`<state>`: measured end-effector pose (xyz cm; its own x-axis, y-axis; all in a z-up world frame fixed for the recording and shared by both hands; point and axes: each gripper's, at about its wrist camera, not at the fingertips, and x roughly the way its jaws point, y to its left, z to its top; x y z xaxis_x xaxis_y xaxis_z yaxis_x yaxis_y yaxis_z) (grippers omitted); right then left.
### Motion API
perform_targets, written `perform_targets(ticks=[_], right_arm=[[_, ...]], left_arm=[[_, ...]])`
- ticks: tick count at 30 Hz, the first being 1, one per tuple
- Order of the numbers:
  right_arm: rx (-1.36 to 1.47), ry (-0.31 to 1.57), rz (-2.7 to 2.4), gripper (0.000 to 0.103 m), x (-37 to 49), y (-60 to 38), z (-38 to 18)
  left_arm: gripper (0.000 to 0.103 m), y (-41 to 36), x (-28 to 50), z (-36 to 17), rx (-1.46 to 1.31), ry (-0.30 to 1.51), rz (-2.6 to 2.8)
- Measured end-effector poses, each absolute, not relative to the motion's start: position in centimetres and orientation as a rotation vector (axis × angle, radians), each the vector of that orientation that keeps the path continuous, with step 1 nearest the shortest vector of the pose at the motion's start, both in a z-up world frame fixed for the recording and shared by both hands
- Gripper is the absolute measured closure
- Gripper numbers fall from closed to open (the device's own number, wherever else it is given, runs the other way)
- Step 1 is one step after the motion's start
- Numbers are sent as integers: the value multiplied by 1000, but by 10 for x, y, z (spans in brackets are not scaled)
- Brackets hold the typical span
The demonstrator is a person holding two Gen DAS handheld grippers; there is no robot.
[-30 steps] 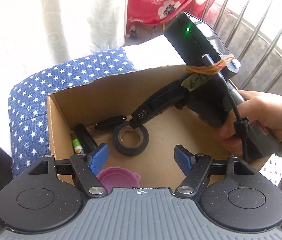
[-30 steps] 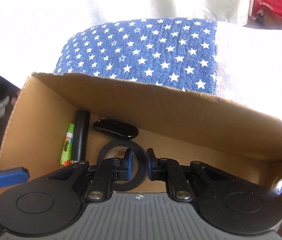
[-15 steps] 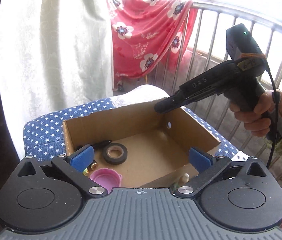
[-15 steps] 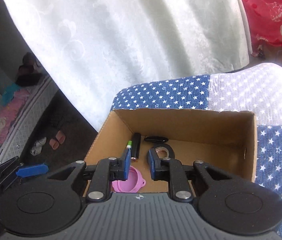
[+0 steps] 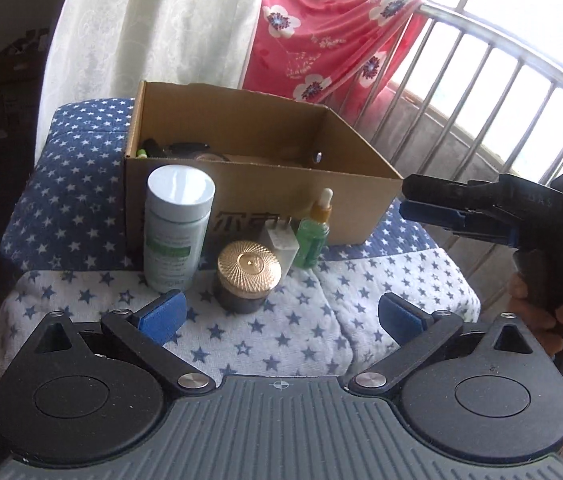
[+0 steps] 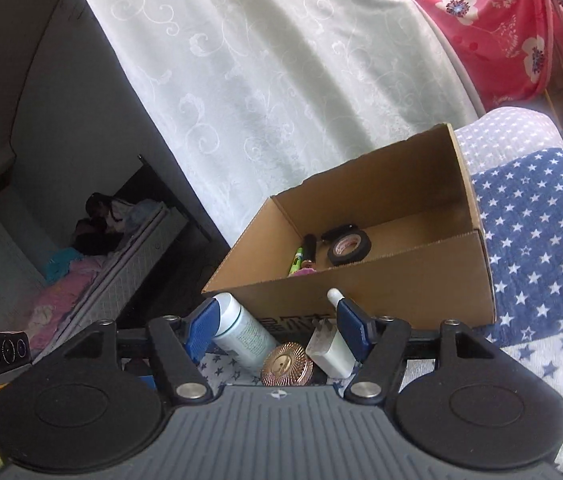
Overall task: Organize rigid objects
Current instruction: 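Withdraw the right gripper from the box toward the remaining objects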
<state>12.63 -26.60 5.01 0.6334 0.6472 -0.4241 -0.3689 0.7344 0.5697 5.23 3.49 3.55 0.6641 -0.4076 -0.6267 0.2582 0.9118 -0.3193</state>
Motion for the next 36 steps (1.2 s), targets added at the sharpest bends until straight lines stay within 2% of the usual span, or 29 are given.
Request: perform_targets(ticks=[7,11,14,23,36], right_arm=[[366,652,552,23,85,-246,36],[263,611,505,0,67,-238,44],[207,595,472,0,62,-232,50],[16,699,370,0,79,-197,55],[-210,564,339,0,76,-162,59]], left_arm=[[0,30,21,10,-251,762,-376],[0,24,15,1,-244,726,-363],[0,21,12,-3,-194,677,-325],[0,29,12,-11,-193,647,-337],[0,39,10,-10,-206,541,-352]])
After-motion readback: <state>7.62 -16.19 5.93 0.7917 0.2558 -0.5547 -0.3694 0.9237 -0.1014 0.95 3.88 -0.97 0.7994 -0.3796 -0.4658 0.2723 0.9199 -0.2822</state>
